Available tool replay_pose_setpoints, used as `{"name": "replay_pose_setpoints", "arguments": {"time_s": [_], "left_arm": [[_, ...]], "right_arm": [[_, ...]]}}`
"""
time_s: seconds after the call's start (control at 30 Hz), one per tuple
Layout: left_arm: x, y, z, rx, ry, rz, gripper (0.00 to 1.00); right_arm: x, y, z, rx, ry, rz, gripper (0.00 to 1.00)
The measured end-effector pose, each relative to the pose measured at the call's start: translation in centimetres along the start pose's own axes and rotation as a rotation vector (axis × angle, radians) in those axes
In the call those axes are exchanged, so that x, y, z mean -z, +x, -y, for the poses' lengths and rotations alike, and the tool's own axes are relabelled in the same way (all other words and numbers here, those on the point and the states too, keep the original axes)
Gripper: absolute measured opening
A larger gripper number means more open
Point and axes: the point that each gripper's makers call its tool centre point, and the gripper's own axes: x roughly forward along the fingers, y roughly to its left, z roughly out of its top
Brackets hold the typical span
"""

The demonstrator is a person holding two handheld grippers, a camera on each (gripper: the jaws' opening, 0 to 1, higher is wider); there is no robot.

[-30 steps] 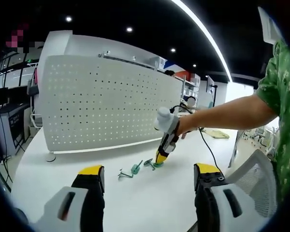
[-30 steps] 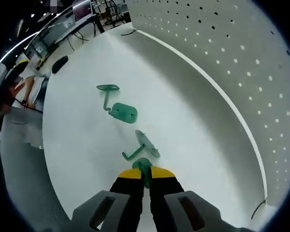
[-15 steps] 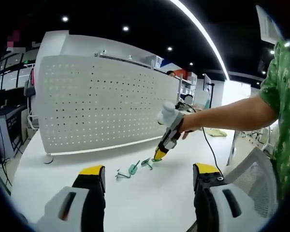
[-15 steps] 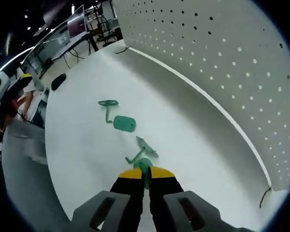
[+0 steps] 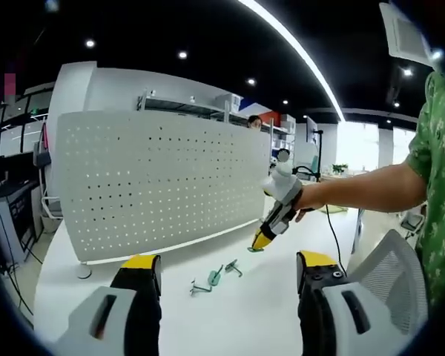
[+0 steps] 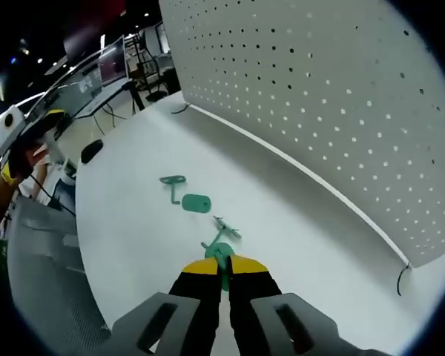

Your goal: Insert the hook assembly into the mounting plate slot until the hook locks in place.

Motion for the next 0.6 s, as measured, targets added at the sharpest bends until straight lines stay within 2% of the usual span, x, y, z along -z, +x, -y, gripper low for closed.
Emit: {"name": "replay_pose_setpoints", "arguments": {"time_s": [0.13,0.33,0.4,0.6], "left_arm": [[-0.4,0.0,0.5,0.012,0.008,0.008,0.75],[-1.1,0.2,1.2,0.041,0.063,-0.027,0.72],[-2.1,0.2,1.2,0.046,0.103,-0.030,0.72],[-5.3,-0.1,1.2,0.071,0.088,0.031,0.73]], "right_arm": [[-0.4,-0.9,0.0,0.026,0.055,0.075,0.01],[0.0,-1.5,-0.5,0.040,0.092,0.106,0.01],[-0.5,-2.1,-0.6,0.045,0.095,0.129,0.01],[-2.2,-4.3,-0.8,0.078,0.085,0.191,0.01]]}}
